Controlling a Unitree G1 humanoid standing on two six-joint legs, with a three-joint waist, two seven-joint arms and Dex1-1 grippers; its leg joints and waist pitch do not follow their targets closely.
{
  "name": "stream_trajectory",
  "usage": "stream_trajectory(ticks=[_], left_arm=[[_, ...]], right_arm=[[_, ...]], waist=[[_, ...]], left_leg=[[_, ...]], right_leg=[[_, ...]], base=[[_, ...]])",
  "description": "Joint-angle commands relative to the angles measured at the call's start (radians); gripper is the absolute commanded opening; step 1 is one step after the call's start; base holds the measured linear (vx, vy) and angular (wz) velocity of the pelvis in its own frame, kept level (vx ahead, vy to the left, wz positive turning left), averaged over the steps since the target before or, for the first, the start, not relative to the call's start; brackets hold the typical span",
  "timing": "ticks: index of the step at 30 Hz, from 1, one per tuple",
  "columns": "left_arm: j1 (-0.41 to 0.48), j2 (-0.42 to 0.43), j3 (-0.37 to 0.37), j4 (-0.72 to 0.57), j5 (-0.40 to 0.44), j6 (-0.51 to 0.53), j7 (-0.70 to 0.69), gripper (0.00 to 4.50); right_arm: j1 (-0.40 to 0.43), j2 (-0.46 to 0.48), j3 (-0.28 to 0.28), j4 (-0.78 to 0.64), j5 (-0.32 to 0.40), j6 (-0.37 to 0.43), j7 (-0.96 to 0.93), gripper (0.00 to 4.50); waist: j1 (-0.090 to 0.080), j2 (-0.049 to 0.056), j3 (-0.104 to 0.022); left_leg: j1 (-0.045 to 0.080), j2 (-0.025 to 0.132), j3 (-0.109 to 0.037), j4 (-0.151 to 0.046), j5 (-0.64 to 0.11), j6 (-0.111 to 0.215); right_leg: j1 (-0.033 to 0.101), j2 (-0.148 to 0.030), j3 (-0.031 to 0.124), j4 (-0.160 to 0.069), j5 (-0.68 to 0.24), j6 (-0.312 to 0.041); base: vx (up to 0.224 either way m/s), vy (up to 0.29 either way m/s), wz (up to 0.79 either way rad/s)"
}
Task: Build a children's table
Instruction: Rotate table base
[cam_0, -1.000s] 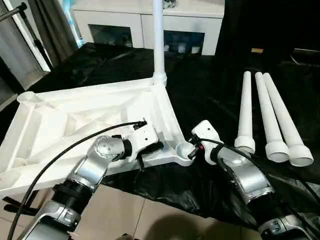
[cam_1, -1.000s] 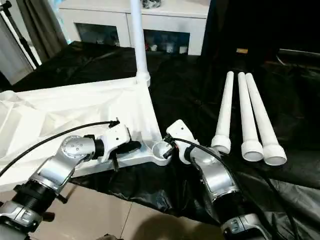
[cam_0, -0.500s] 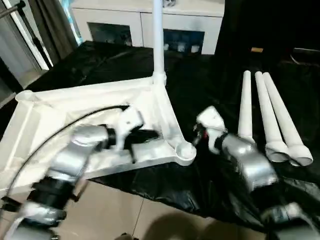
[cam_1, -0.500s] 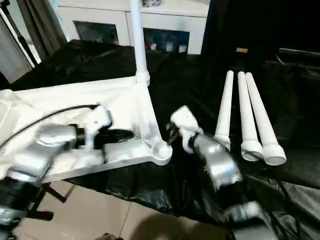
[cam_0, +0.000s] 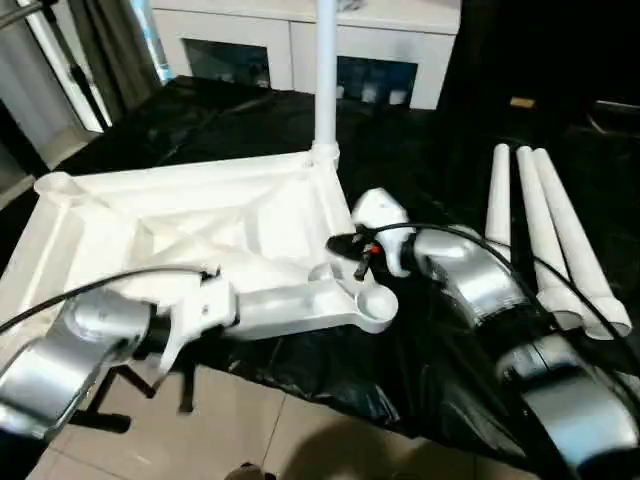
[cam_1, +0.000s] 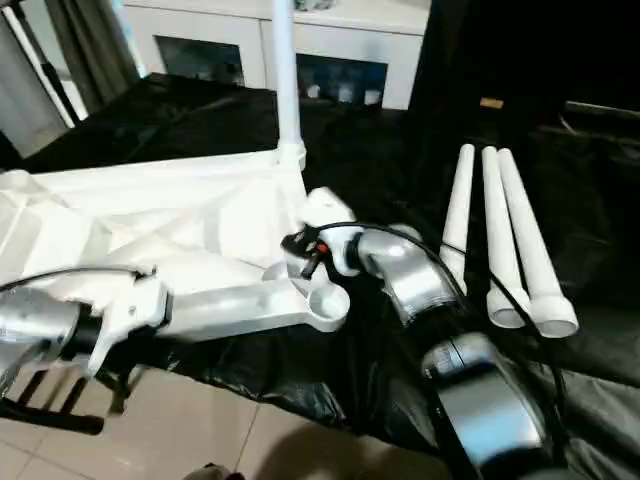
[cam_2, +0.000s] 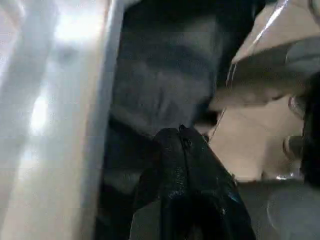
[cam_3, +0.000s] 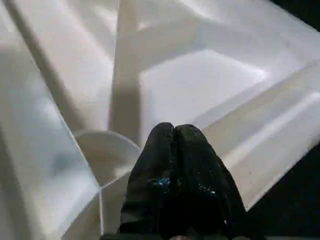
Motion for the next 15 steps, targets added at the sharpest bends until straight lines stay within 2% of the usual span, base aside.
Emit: stream_trajectory(ticks=[1, 2, 4, 5, 10, 14, 15], left_arm=[[0.003, 0.010, -0.010, -0.001, 0.049, -0.007, 0.034, 0.00], [0.005, 0.014, -0.010, 0.007, 0.069, -0.004, 0.064, 0.00], [0.002, 0.019, -0.009, 0.017, 0.086, -0.007, 0.085, 0.00], [-0.001, 0.027, -0.008, 0.026, 0.101, -0.010, 0.101, 0.00], [-0.012, 0.048, 0.011, 0.053, 0.126, -0.019, 0.134, 0.00], [-0.029, 0.051, 0.025, 0.076, 0.136, -0.027, 0.139, 0.00], [-0.039, 0.052, 0.024, 0.094, 0.141, -0.036, 0.144, 0.00]], right_arm=[[-0.028, -0.001, 0.028, 0.040, -0.049, -0.033, -0.003, 0.07], [-0.049, -0.003, 0.042, 0.075, -0.073, -0.048, -0.015, 0.07], [-0.063, -0.004, 0.046, 0.095, -0.085, -0.054, -0.027, 0.07], [-0.073, -0.006, 0.044, 0.110, -0.086, -0.054, -0.035, 0.07], [-0.103, -0.029, 0.051, 0.191, -0.111, -0.097, -0.052, 0.07], [-0.106, -0.043, 0.040, 0.222, -0.121, -0.118, -0.055, 0.07], [-0.101, -0.050, 0.040, 0.224, -0.123, -0.122, -0.048, 0.07]], waist=[[0.000, 0.007, -0.061], [0.003, -0.005, -0.063], [0.007, -0.001, -0.063], [0.006, -0.007, -0.063], [0.008, -0.004, -0.070], [0.010, -0.007, -0.069], [0.011, 0.001, -0.069]], left_leg=[[0.019, 0.027, 0.001, -0.067, -0.141, 0.013], [0.015, 0.026, 0.001, -0.067, -0.124, 0.007], [0.018, 0.026, 0.001, -0.067, -0.128, 0.000], [0.017, 0.026, 0.001, -0.068, -0.124, -0.001], [0.014, 0.021, -0.002, -0.062, -0.088, -0.006], [0.013, 0.020, 0.000, -0.059, -0.097, 0.002], [0.014, 0.021, -0.001, -0.059, -0.103, 0.000]], right_leg=[[0.039, -0.059, 0.028, -0.060, -0.063, -0.262], [0.043, -0.058, 0.028, -0.055, -0.045, -0.257], [0.040, -0.058, 0.028, -0.056, -0.044, -0.249], [0.042, -0.056, 0.028, -0.055, -0.036, -0.249], [0.047, -0.053, 0.025, -0.043, 0.069, -0.257], [0.048, -0.053, 0.025, -0.043, 0.081, -0.271], [0.047, -0.053, 0.025, -0.042, 0.075, -0.271]], base=[[0.000, 0.000, 0.00], [0.000, 0.000, 0.00], [0.000, 0.000, 0.00], [0.000, 0.000, 0.00], [0.000, 0.000, 0.00], [0.000, 0.000, 0.00], [0.000, 0.000, 0.00]])
